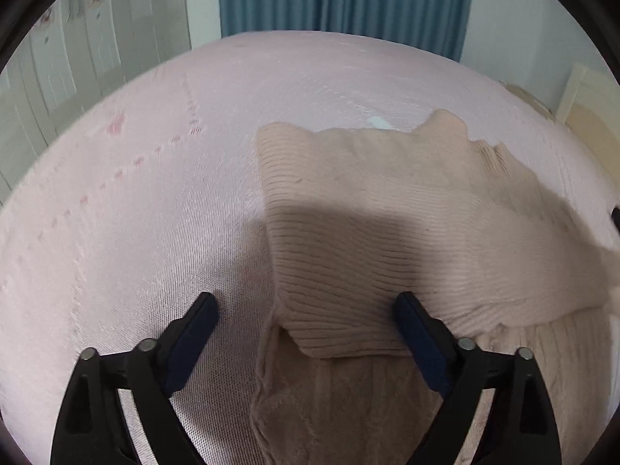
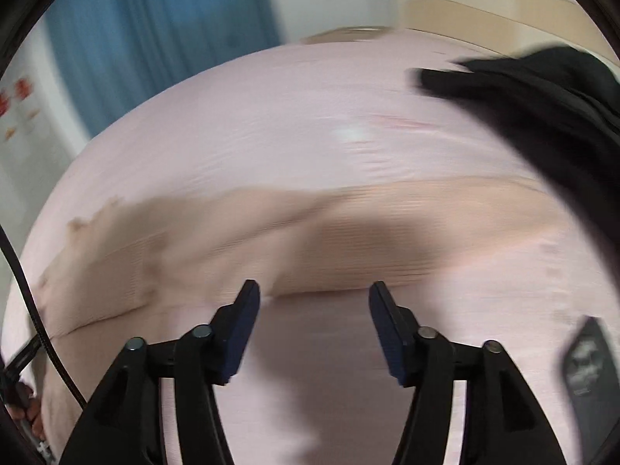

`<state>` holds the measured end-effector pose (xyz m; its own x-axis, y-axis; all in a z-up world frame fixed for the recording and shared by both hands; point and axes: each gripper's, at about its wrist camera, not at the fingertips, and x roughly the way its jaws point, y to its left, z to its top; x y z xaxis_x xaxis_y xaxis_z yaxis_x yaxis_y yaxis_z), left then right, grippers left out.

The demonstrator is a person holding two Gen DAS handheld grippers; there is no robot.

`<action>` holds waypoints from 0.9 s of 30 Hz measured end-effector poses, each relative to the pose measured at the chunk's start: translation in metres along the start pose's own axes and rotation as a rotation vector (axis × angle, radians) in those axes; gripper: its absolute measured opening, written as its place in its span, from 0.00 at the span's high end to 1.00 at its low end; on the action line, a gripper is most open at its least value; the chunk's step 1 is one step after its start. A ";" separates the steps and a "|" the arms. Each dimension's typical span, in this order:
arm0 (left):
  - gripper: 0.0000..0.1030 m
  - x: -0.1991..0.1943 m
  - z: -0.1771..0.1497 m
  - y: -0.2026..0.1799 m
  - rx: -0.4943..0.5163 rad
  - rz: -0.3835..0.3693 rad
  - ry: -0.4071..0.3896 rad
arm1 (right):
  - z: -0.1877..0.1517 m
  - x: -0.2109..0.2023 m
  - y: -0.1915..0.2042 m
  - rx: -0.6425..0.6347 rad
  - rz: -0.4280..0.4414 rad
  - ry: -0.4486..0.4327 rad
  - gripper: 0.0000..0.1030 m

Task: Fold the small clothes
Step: 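Grasp the other sleeve cuff with the right gripper and lift it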

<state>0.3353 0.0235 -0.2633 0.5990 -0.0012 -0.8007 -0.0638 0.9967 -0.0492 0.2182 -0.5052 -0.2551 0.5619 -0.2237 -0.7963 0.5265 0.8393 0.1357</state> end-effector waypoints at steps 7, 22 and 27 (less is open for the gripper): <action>0.06 0.003 0.001 -0.007 0.035 0.052 -0.009 | 0.018 0.020 -0.086 0.166 -0.075 0.043 0.37; 0.03 0.008 0.005 -0.002 0.029 0.053 -0.003 | 0.059 0.070 -0.091 0.142 -0.229 -0.005 0.85; 0.03 0.008 0.004 0.000 0.023 0.043 -0.004 | 0.068 0.048 -0.069 0.033 -0.295 -0.050 0.95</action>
<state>0.3434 0.0235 -0.2678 0.5995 0.0419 -0.7993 -0.0715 0.9974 -0.0014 0.2524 -0.6075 -0.2630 0.4116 -0.4805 -0.7744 0.6920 0.7177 -0.0775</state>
